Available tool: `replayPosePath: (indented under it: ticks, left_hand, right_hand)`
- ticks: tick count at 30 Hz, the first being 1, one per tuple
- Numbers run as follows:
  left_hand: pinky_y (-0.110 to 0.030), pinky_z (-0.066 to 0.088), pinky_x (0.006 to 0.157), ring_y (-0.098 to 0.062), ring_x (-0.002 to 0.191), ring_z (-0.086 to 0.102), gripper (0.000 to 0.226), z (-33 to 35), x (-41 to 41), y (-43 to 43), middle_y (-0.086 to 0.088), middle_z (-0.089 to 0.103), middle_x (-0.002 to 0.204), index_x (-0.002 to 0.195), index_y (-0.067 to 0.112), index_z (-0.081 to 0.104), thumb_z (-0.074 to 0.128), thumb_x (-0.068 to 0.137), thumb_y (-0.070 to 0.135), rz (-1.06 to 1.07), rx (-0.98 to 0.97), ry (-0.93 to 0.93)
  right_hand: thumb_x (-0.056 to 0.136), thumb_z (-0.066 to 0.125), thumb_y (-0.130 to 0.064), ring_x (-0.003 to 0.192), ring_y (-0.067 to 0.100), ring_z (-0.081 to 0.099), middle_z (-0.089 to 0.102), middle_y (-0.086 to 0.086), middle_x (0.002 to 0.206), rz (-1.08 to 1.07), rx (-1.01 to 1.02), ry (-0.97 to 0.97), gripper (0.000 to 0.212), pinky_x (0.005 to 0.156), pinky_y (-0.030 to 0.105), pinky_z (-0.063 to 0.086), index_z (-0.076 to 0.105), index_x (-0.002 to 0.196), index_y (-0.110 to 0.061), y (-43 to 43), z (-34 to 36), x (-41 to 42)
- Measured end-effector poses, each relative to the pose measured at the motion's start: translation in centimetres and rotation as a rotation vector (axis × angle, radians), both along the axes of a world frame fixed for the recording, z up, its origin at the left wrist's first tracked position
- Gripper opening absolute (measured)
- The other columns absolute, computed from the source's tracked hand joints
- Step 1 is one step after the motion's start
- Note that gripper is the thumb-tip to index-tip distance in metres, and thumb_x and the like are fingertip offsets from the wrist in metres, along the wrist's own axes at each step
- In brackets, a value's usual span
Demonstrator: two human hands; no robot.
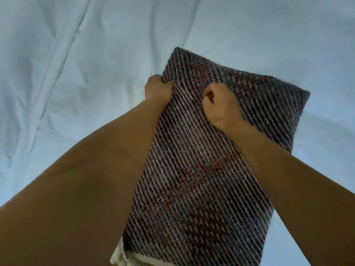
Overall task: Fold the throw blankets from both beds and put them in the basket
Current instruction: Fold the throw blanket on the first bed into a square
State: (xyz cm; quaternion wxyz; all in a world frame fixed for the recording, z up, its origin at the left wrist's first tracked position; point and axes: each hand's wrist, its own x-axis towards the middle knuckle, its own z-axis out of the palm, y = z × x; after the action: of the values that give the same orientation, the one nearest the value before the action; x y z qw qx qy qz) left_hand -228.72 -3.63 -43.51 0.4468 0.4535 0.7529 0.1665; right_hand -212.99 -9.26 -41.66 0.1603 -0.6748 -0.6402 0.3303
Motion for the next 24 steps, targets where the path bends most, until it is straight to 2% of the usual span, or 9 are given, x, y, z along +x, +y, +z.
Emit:
replayPosePath:
  ticks: [3, 6, 8, 11, 13, 15, 19, 22, 24]
  left_hand:
    - [-0.026, 0.046, 0.06, -0.014, 0.073, 0.057, 0.012, -0.7, 0.5, 0.9, 0.002, 0.057, 0.077, 0.08, 0.016, 0.053, 0.058, 0.08, 0.028, -0.085, -0.06, -0.012]
    - [-0.023, 0.044, 0.059, -0.009, 0.077, 0.056, 0.031, -0.4, 1.0, 2.5, 0.006, 0.055, 0.084, 0.096, 0.017, 0.051, 0.066, 0.075, 0.036, -0.06, -0.048, -0.077]
    - [-0.024, 0.046, 0.064, -0.01, 0.08, 0.057, 0.041, 0.0, 1.4, 3.7, 0.007, 0.057, 0.087, 0.099, 0.016, 0.053, 0.067, 0.074, 0.046, -0.039, -0.004, -0.12]
    - [-0.025, 0.048, 0.073, -0.01, 0.083, 0.058, 0.04, 0.0, 2.2, 4.9, 0.006, 0.059, 0.088, 0.094, 0.016, 0.056, 0.067, 0.077, 0.05, -0.064, 0.071, -0.103]
    - [-0.016, 0.043, 0.063, -0.005, 0.073, 0.052, 0.025, -0.1, 2.6, 5.3, 0.009, 0.054, 0.079, 0.078, 0.022, 0.051, 0.064, 0.082, 0.043, -0.117, 0.119, -0.056]
    - [-0.012, 0.037, 0.054, -0.004, 0.068, 0.047, 0.025, -0.4, 3.1, 5.3, 0.01, 0.048, 0.074, 0.072, 0.023, 0.044, 0.059, 0.087, 0.036, -0.172, 0.152, -0.008]
    - [-0.023, 0.033, 0.065, -0.012, 0.078, 0.046, 0.019, -1.6, 3.7, 5.2, 0.01, 0.044, 0.075, 0.088, 0.015, 0.043, 0.053, 0.091, 0.032, -0.201, 0.209, 0.124]
    - [-0.024, 0.029, 0.064, -0.013, 0.077, 0.044, 0.019, -2.6, 3.4, 5.3, 0.008, 0.043, 0.075, 0.088, 0.015, 0.042, 0.052, 0.092, 0.031, -0.167, 0.221, 0.244]
    - [-0.026, 0.03, 0.063, -0.015, 0.078, 0.045, 0.024, -2.9, 3.5, 5.2, 0.006, 0.046, 0.077, 0.087, 0.015, 0.044, 0.053, 0.09, 0.037, -0.151, 0.193, 0.296]
  right_hand:
    - [0.089, 0.048, -0.009, 0.087, 0.026, 0.046, 0.05, 0.016, 0.097, 0.011, 0.052, -0.039, 0.013, 0.077, 0.036, 0.038, 0.055, 0.093, 0.001, 1.2, -0.2, 1.6]
    - [0.087, 0.052, -0.013, 0.103, 0.032, 0.046, 0.052, 0.02, 0.109, -0.028, 0.103, -0.123, 0.023, 0.087, 0.035, 0.036, 0.056, 0.105, 0.001, 2.0, -0.4, 3.9]
    - [0.085, 0.055, -0.025, 0.105, 0.033, 0.046, 0.053, 0.019, 0.112, -0.079, 0.125, -0.241, 0.032, 0.087, 0.038, 0.037, 0.056, 0.109, -0.004, 2.6, -0.6, 5.9]
    - [0.079, 0.057, -0.057, 0.093, 0.031, 0.05, 0.056, 0.012, 0.097, -0.127, 0.027, -0.402, 0.049, 0.079, 0.039, 0.038, 0.056, 0.094, -0.011, 3.5, -1.1, 9.2]
    - [0.069, 0.05, -0.078, 0.076, 0.026, 0.051, 0.055, 0.004, 0.078, -0.107, -0.067, -0.452, 0.063, 0.071, 0.037, 0.037, 0.051, 0.076, -0.015, 4.0, -1.2, 11.4]
    - [0.061, 0.042, -0.089, 0.063, 0.021, 0.049, 0.051, -0.002, 0.064, -0.078, -0.151, -0.446, 0.07, 0.059, 0.03, 0.036, 0.047, 0.062, -0.02, 4.3, -1.0, 13.0]
    - [0.054, 0.03, -0.095, 0.052, 0.014, 0.045, 0.05, 0.0, 0.055, 0.024, -0.26, -0.494, 0.075, 0.049, 0.024, 0.028, 0.049, 0.051, -0.022, 4.7, -1.3, 14.7]
    - [0.051, 0.029, -0.095, 0.051, 0.017, 0.045, 0.052, 0.001, 0.053, 0.018, -0.2, -0.56, 0.089, 0.053, 0.028, 0.034, 0.065, 0.063, -0.014, 5.0, -1.9, 17.0]
    - [0.054, 0.035, -0.092, 0.054, 0.02, 0.047, 0.052, 0.0, 0.054, -0.069, -0.149, -0.557, 0.086, 0.056, 0.029, 0.035, 0.063, 0.066, -0.012, 4.6, -2.1, 18.4]
